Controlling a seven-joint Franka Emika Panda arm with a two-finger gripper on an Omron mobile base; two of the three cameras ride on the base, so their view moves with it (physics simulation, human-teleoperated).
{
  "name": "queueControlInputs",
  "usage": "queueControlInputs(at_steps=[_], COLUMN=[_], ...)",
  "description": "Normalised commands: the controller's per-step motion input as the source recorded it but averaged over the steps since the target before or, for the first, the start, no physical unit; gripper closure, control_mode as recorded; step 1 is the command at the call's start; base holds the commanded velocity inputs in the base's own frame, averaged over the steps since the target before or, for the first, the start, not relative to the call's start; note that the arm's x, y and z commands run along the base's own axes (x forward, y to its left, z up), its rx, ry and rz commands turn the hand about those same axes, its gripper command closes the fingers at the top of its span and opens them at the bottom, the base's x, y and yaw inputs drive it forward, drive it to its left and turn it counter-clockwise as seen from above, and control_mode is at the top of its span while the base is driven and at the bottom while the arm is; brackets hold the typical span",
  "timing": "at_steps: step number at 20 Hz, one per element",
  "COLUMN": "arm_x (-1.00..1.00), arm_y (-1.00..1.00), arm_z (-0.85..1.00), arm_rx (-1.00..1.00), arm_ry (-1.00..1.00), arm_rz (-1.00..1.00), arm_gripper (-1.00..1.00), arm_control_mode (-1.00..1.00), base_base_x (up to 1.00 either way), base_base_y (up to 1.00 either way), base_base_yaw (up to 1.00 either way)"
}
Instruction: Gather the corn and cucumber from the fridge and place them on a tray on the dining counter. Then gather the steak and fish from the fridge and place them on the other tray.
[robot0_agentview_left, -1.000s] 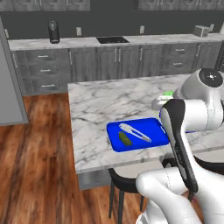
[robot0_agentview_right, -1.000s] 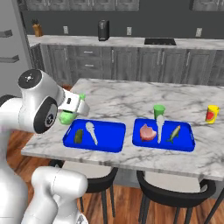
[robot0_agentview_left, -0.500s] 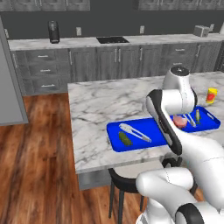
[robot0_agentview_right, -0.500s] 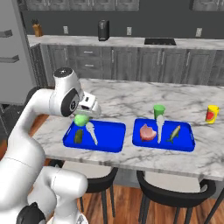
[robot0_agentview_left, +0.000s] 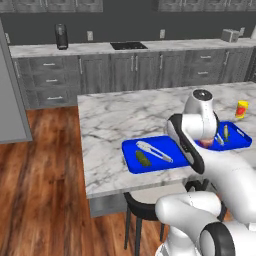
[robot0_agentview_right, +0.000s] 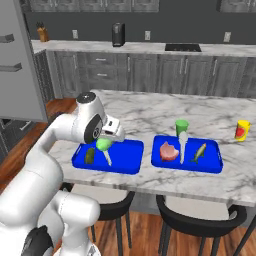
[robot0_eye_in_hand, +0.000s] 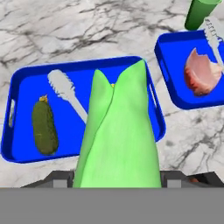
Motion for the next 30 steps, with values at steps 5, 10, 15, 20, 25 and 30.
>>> queueControlInputs(at_steps=[5,10,15,20,25,30], arm_x=[0.43,0.36,0.3,0.3,0.26,0.16], arm_y=[-0.2,-0.08,-0.08,0.0,0.0,0.0], arm_z=[-0.34,-0.26,-0.24,-0.31,-0.33,-0.39], arm_rx=[0.0,0.04,0.05,0.01,0.0,0.0], arm_ry=[0.0,0.08,0.07,0.03,0.0,0.0], arm_rz=[0.0,0.0,0.0,0.0,0.0,0.0], arm_gripper=[1.0,1.0,1.0,1.0,1.0,1.0], arm_control_mode=[-1.0,-1.0,-1.0,-1.0,-1.0,-1.0], base_base_x=[0.0,0.0,0.0,0.0,0.0,0.0], base_base_y=[0.0,0.0,0.0,0.0,0.0,0.0], base_base_yaw=[0.0,0.0,0.0,0.0,0.0,0.0])
